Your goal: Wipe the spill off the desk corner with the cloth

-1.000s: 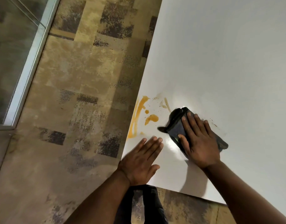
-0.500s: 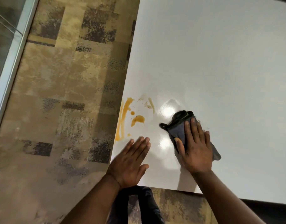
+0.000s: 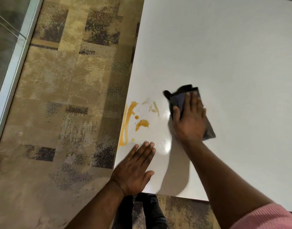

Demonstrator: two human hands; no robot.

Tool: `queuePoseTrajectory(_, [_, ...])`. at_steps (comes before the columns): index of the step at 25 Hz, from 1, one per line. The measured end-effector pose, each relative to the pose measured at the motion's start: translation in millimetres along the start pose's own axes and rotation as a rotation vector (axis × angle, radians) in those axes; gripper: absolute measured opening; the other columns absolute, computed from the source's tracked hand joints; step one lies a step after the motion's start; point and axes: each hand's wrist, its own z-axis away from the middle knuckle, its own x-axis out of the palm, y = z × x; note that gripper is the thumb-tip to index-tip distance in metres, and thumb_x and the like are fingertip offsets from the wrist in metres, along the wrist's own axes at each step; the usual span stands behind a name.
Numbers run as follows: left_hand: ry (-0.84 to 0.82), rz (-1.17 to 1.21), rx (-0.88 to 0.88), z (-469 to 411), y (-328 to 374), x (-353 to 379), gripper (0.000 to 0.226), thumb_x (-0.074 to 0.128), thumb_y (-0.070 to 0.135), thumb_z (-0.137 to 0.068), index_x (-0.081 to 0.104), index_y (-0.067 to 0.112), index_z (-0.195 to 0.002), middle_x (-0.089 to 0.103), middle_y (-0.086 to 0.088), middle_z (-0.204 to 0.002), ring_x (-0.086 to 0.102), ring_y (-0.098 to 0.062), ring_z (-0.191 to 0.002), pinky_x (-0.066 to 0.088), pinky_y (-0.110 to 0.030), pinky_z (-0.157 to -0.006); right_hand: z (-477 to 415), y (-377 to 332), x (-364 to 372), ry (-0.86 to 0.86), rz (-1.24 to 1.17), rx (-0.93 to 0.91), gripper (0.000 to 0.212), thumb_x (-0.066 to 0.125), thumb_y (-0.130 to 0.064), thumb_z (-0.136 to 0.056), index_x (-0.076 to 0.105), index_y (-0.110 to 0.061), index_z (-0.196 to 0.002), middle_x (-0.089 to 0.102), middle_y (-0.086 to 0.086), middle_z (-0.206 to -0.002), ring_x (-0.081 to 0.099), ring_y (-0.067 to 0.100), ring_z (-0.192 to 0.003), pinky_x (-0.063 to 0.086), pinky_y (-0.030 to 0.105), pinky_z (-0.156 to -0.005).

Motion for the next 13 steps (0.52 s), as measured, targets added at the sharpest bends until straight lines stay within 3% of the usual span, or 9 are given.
queuePoseTrajectory(3, [-0.003, -0.003, 0.000, 0.0, 1.1, -0.8, 0.076, 0.040, 0.048, -0.104, 0.022, 0.005, -0.163, 0.015, -0.012, -0.173, 0.013, -0.029, -0.161, 0.018, -0.049, -0.126, 31.7, -17.8, 9.8, -0.021, 0.023, -0.195, 0.066, 0.036, -0.047, -0.109, 0.022, -0.018, -0.166, 0.018, 0.006, -0.175, 0.017, 0.029, -0.161, 0.018, 0.054, -0.128])
queuePoseTrajectory(6, [-0.006, 0.002, -0.004, 0.2, 0.0, -1.3, 0.076, 0.039, 0.048, -0.104, 0.019, 0.006, -0.164, 0.012, -0.011, -0.174, 0.010, -0.028, -0.162, 0.019, -0.049, -0.126, 82.1, 14.7, 12.4, -0.030, 0.060, -0.291, 0.065, 0.038, -0.048, -0.108, 0.025, -0.020, -0.166, 0.020, 0.005, -0.174, 0.021, 0.027, -0.160, 0.022, 0.054, -0.128])
queuePoseTrajectory(9, [-0.012, 0.018, -0.014, 1.5, -0.1, 1.3, 0.076, 0.038, 0.049, -0.104, 0.017, 0.007, -0.165, 0.011, -0.011, -0.174, 0.009, -0.028, -0.162, 0.020, -0.049, -0.125, 90.6, 49.8, 4.3, -0.029, 0.064, -0.142, 0.066, 0.037, -0.048, -0.108, 0.024, -0.020, -0.166, 0.015, 0.002, -0.174, 0.022, 0.026, -0.160, 0.024, 0.053, -0.127])
queuePoseTrajectory(13, [0.009, 0.015, -0.015, 1.7, 0.1, 3.7, 0.076, 0.037, 0.050, -0.105, 0.016, 0.007, -0.165, 0.012, -0.011, -0.174, 0.010, -0.029, -0.162, 0.019, -0.048, -0.126, 32.0, 29.0, 0.4, 0.001, -0.002, 0.023, 0.066, 0.033, -0.046, -0.108, 0.019, -0.019, -0.167, 0.015, 0.006, -0.175, 0.017, 0.028, -0.161, 0.023, 0.056, -0.126])
